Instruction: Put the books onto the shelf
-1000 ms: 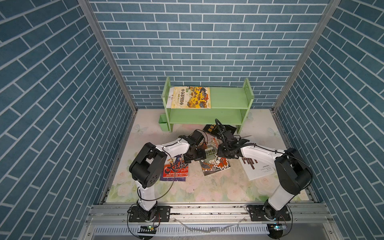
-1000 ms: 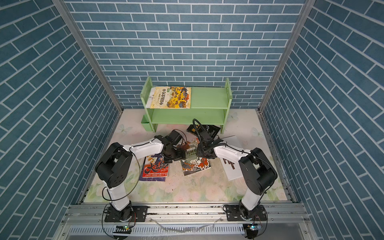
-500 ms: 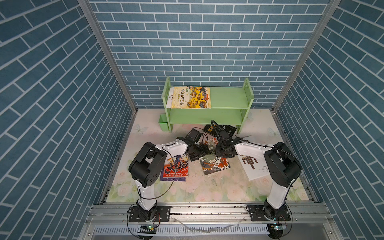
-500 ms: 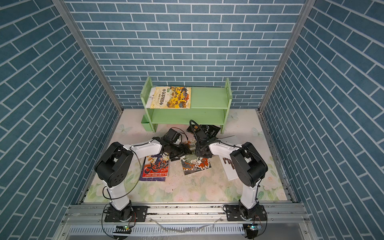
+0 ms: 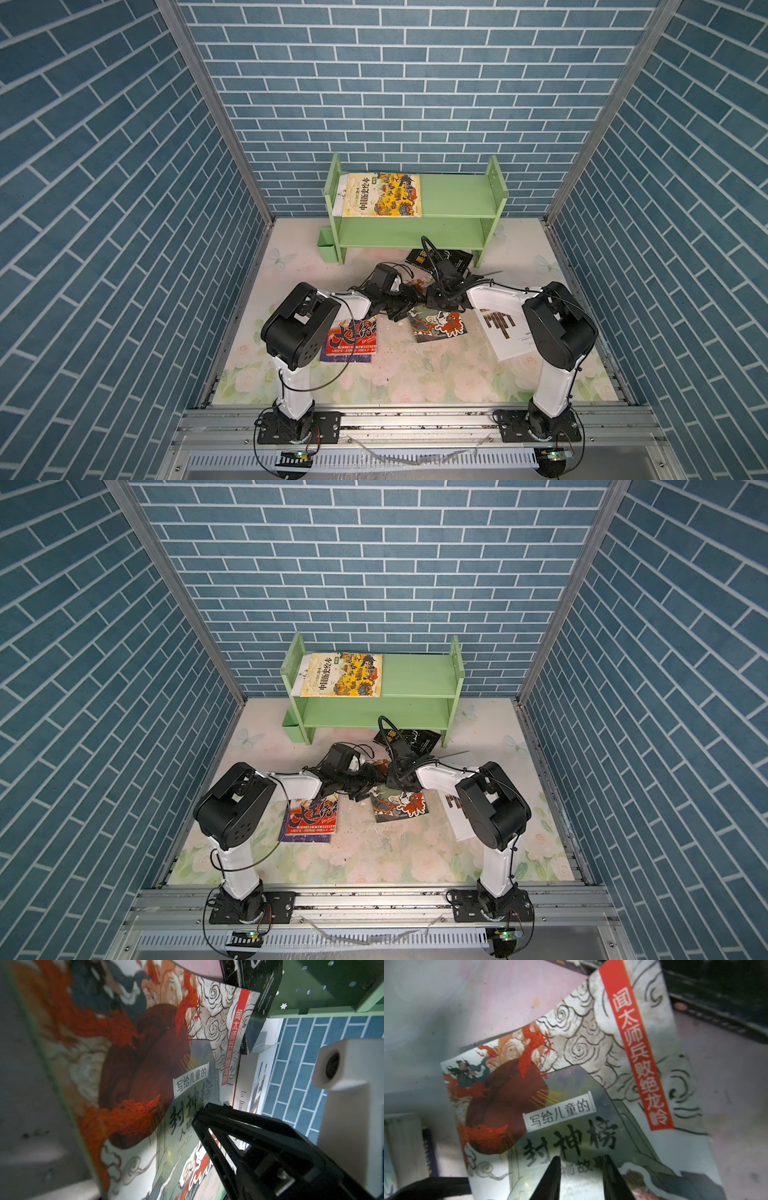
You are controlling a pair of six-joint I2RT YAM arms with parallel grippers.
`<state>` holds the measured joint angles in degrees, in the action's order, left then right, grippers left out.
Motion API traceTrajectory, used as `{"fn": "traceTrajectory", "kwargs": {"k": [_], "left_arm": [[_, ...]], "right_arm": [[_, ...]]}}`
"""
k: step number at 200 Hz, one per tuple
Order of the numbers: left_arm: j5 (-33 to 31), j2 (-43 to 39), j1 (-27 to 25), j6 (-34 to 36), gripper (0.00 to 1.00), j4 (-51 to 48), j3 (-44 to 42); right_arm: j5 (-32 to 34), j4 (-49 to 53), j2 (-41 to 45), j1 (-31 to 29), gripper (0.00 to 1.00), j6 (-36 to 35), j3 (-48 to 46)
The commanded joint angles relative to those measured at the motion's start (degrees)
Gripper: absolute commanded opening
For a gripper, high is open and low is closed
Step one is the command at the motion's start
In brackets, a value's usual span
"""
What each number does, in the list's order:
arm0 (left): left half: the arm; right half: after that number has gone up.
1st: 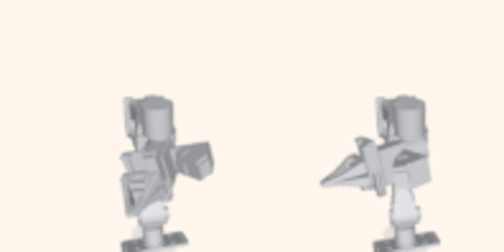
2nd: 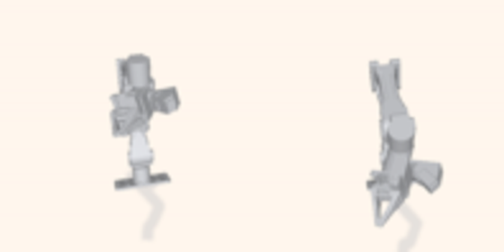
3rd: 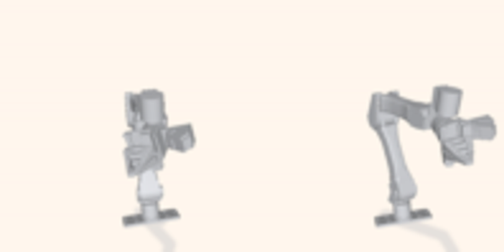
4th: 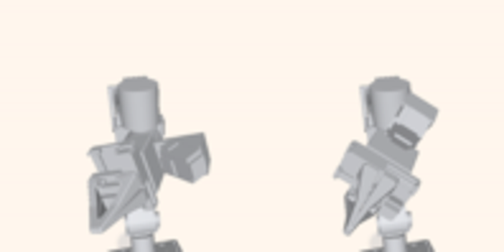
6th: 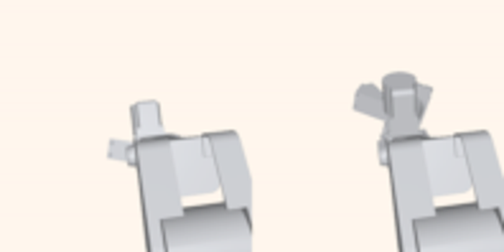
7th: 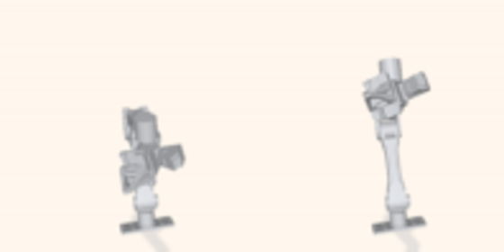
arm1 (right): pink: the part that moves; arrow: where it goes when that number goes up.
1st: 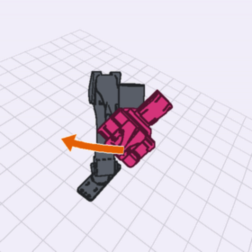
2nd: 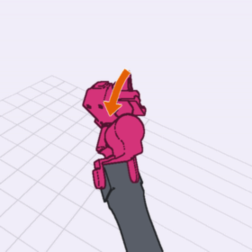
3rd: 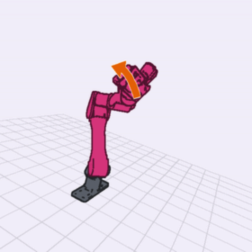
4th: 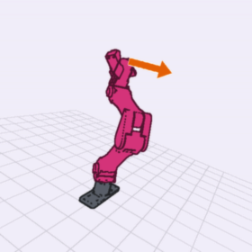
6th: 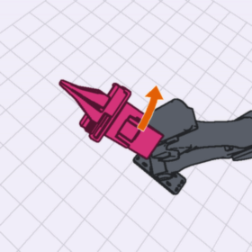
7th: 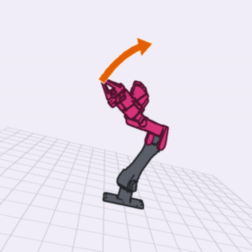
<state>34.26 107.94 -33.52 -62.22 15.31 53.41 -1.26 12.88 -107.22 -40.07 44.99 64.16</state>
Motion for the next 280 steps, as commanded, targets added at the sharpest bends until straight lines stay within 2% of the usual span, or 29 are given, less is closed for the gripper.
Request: {"fn": "traceTrajectory", "kwargs": {"k": [1, 26, 34, 81, 114, 145, 164, 192, 216, 229, 253, 280], "left_arm": [[0.8, -1.3, -0.3, -2.0, 0.69, 5.4, -0.3], [-0.4, -3.2, -0.3, -1.2, 0.51, 1.3, 1.6], [-0.9, -3.7, -0.4, 1.0, 0.46, -0.5, 2.5], [-5.1, -7.4, -0.3, 7.7, 0.13, -18.8, 8.7], [-5.2, -7.6, -0.3, 8.6, 0.00, -22.1, 10.2], [-3.3, -8.0, -0.3, 8.3, 0.00, -23.0, 12.3], [-0.2, -8.6, -0.3, 11.0, 0.00, -26.3, 16.7], [3.7, -9.9, -0.4, 20.6, 0.00, -40.7, 25.5], [13.5, -13.3, -0.4, 30.4, 0.00, -47.9, 29.7], [16.1, -16.4, -0.4, 34.5, 0.00, -51.7, 31.3], [17.9, -21.0, -0.3, 39.4, 0.00, -57.7, 35.8], [17.4, -22.2, 0.2, 39.6, 0.00, -57.9, 44.5]], "right_arm": [[-5.1, 4.8, -5.5, -0.5, 0.35, 0.9, -3.6], [-5.5, 4.6, -4.7, -0.5, 0.34, 1.4, -4.2], [-5.6, 4.6, -4.2, -0.4, 0.34, 1.6, -4.5], [-6.0, 5.7, 2.8, 1.6, 0.35, 2.2, -5.2], [-6.0, 5.7, 9.7, 4.6, 0.36, 2.6, -4.1], [-5.3, 7.2, 13.6, 6.3, 0.38, 2.8, -1.3], [-4.6, 8.3, 15.5, 6.3, 0.39, 2.7, 0.7], [-3.2, 10.1, 18.6, 6.9, 0.40, 2.9, 3.0], [-1.0, 11.1, 22.4, 7.8, 0.40, 2.8, 5.1], [-0.1, 11.4, 24.9, 8.6, 0.41, 3.0, 6.2], [2.8, 11.4, 29.9, 10.0, 0.48, 3.0, 8.6], [6.9, 10.4, 34.4, 10.6, 0.59, 1.4, 12.9]]}}
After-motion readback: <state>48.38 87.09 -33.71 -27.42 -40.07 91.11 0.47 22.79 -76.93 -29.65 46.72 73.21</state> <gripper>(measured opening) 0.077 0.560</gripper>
